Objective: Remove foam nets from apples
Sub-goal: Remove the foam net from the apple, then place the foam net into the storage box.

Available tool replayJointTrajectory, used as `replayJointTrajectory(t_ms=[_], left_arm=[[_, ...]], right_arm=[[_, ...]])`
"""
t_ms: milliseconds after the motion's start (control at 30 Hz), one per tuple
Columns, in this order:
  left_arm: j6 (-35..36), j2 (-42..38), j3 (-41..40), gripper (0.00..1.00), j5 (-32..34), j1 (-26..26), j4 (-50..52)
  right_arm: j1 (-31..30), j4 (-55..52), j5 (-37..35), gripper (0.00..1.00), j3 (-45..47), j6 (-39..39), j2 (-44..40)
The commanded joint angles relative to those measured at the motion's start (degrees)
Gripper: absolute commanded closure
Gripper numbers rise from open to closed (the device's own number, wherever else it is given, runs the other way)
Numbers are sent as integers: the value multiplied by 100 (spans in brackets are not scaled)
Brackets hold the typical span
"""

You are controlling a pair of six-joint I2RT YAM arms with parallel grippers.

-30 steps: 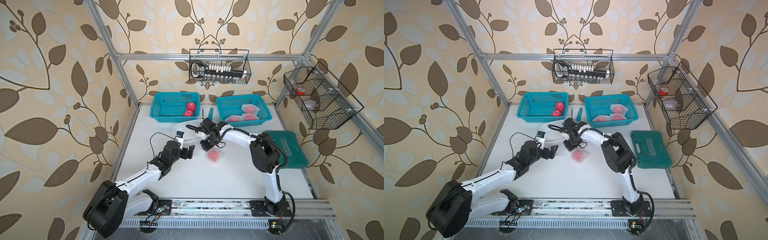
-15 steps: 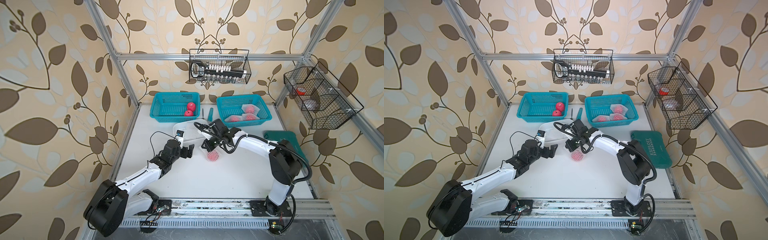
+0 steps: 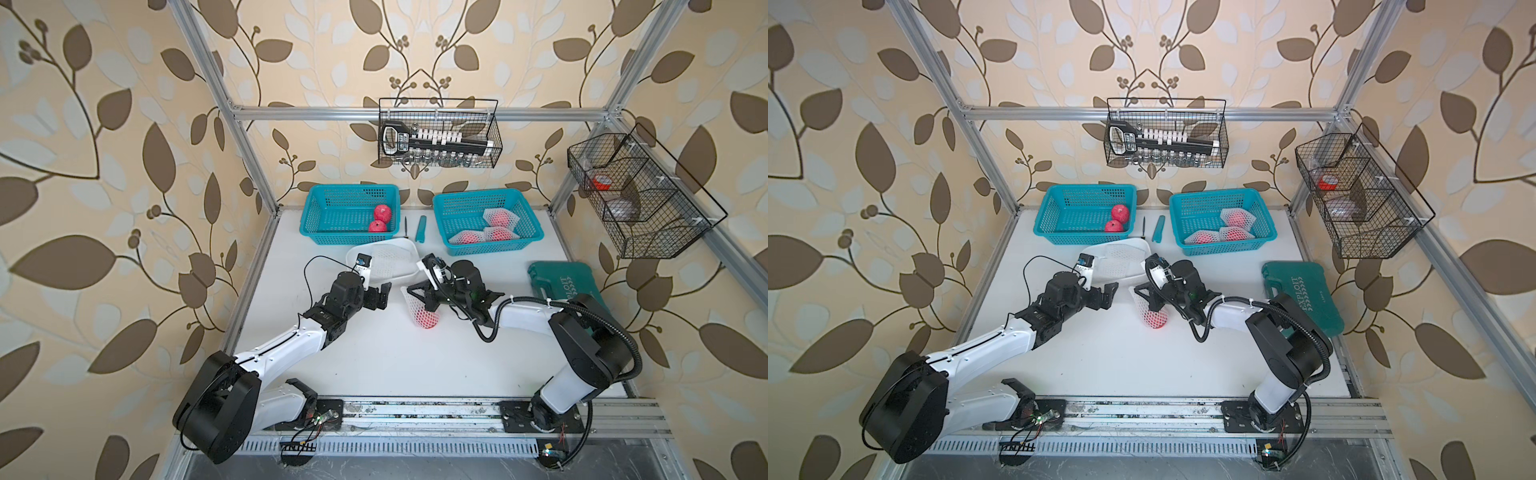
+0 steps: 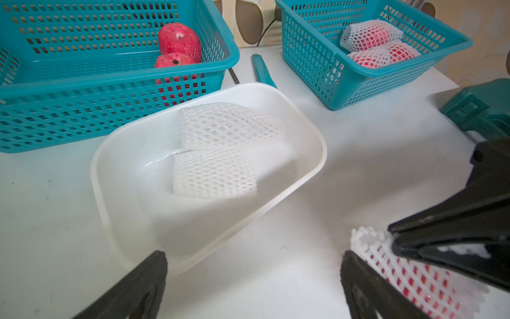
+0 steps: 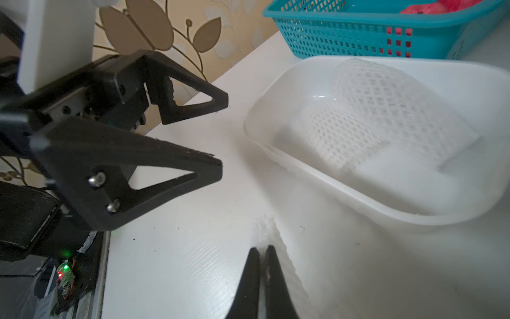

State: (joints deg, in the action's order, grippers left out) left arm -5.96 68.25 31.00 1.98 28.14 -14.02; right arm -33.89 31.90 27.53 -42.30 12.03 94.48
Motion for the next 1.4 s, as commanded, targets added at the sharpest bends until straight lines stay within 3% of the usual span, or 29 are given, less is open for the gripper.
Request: replayJointTrajectory(t_ms=[0,200,400,533,633,800,1067,1367], left_arm=[[67,-32,199,1,-106,21,-163],[53,-294,306,1,-87,25,-298],[162,-685,529,1,119,18,-466],[191,-681,893,1,233,-14,-279],[83,-716,972,1,346,-110,-372],[-232,-576,1342,4,368,-529,78],[-657,-917,1288,12,252,-1274,403],[-287,224,2228,19,-424,-1390,1316]], right_arm=[[58,683,234,100,116,98,-174],[105,299,281,100,-222,83,-528],[389,-290,837,100,-1068,721,-645],[428,-875,513,100,-1679,951,-543],[530,-1068,400,100,-2203,1496,-129],[573,-308,913,100,-2901,3029,986],[336,550,570,100,-3824,4355,2360],[143,1572,57,100,-4899,5965,3833]])
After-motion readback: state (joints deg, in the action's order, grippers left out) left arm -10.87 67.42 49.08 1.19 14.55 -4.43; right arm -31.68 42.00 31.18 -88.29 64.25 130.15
